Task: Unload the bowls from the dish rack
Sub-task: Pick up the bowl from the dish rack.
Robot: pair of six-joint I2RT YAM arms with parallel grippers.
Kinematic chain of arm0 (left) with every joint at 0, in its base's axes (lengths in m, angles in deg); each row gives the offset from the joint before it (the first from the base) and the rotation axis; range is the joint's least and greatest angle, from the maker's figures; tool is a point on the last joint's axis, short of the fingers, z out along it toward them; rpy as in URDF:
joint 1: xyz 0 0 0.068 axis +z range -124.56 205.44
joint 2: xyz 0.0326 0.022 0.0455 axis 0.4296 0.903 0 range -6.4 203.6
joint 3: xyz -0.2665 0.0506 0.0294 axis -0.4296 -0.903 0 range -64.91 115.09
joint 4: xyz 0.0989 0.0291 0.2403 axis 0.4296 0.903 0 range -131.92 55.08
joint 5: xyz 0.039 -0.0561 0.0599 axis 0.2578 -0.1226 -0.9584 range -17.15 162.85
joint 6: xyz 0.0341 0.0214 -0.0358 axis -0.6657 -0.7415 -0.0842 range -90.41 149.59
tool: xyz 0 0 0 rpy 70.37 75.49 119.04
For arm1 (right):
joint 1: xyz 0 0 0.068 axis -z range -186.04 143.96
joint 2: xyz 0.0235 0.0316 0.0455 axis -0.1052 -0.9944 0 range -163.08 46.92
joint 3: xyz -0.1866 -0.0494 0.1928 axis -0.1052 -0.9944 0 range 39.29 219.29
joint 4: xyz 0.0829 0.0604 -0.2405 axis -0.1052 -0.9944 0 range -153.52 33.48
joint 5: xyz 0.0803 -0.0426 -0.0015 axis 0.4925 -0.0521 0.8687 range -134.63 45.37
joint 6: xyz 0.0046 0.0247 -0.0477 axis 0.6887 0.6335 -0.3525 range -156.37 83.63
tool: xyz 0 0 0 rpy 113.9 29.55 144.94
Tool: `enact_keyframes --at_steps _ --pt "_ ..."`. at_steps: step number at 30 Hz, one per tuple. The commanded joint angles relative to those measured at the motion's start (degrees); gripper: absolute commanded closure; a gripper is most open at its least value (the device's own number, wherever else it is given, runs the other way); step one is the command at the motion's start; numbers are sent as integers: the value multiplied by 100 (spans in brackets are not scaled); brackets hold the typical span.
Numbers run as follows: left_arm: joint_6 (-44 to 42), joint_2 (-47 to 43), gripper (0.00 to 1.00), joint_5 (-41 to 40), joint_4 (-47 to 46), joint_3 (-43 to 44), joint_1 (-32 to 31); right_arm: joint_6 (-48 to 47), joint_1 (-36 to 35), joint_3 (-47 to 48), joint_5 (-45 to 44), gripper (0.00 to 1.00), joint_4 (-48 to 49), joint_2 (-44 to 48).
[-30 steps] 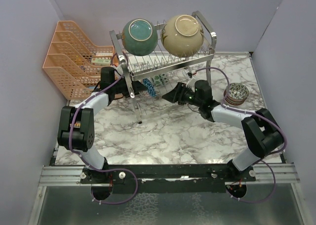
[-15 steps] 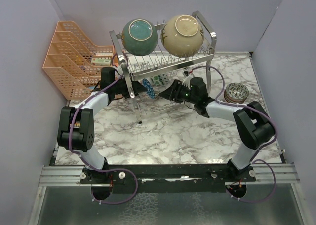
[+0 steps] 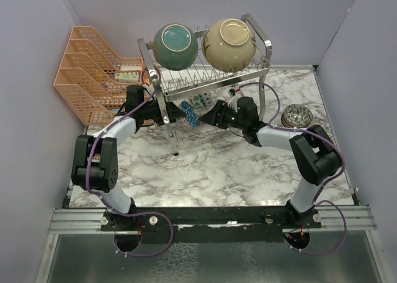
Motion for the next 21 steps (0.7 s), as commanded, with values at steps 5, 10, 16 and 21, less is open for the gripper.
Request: enact_keyframes --at_steps 5,10,16,21 --pt "345 -340 47 716 -345 -201 45 -81 -41 269 15 39 54 -210" --pt "587 -370 47 968 -742 -311 42 -72 -41 305 20 39 52 -247" --pt "789 -419 47 1144 -1063 -415 46 -56 -41 323 40 39 58 -284" --pt "1080 -435 47 1301 -1498 -534 53 -63 -41 332 41 39 40 -338"
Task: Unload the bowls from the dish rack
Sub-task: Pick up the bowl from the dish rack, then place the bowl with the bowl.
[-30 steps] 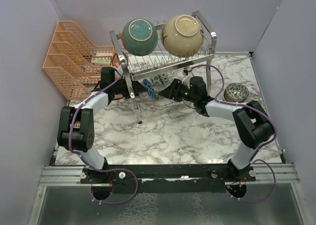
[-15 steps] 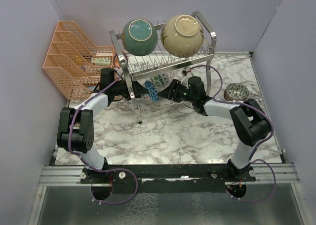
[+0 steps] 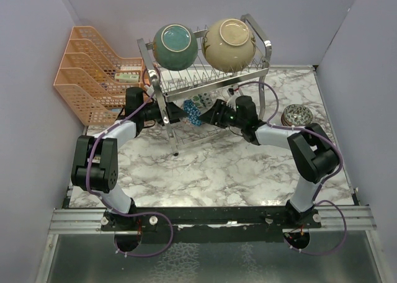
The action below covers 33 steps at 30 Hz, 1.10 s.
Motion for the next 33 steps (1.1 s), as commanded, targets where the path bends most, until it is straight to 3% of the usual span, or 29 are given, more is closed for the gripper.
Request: enact_keyframes --at_steps 1,13,33 --pt "420 -386 47 647 -482 -149 51 -56 -41 166 36 39 77 -167" --pt "689 -370 47 769 -910 -249 50 336 -41 331 383 40 391 -472" --pt "866 -358 47 822 -1175 -322 46 748 -41 700 741 65 581 -931"
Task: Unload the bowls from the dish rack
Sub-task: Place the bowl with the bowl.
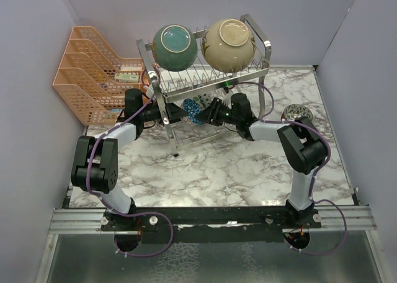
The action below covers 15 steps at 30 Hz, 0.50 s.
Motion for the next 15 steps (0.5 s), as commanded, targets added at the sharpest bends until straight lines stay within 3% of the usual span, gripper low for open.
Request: enact_keyframes --at_steps 1,4,10,15 --pt "315 -332 47 661 -329 -37 42 206 -41 121 318 66 345 -173" --pt "313 -336 47 665 -329 -48 44 220 -41 118 328 73 377 -187" --pt "320 -330 47 653 -317 -51 46 172 -40 79 267 98 340 -81" --pt "-47 -287 46 363 292 60 50 53 -40 -43 164 98 277 129"
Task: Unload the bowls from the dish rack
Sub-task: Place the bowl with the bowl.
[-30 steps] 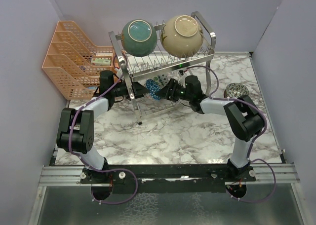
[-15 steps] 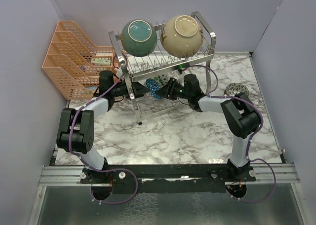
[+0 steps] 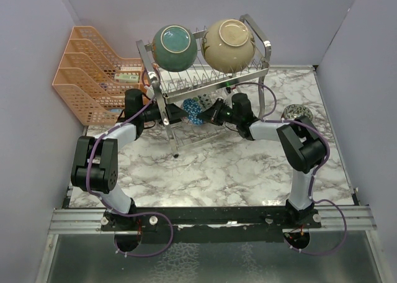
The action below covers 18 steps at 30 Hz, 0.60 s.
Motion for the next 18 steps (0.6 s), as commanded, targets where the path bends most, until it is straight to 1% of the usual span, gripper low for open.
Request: enact_keyframes --at_steps 1,3,5,7,11,14,18 --pt "-201 -280 46 185 564 137 53 -336 -111 -57 213 98 134 273" --pt "-274 -263 44 125 714 174 53 -454 -111 -66 159 98 5 352" --pt "-267 -253 40 79 743 195 53 -558 -111 -87 71 98 -102 424" --pt "-335 -247 33 5 863 237 53 -590 -111 -121 -10 98 -162 474" --pt "-671 -240 21 -282 1495 433 53 -659 -100 -175 -88 98 -210 516" --pt "-1031 -244 20 -729 2098 690 53 -775 -103 -235 -98 98 -250 578" --pt "-1103 -115 20 -1072 2368 928 37 -1019 -103 -215 -152 98 -453 619"
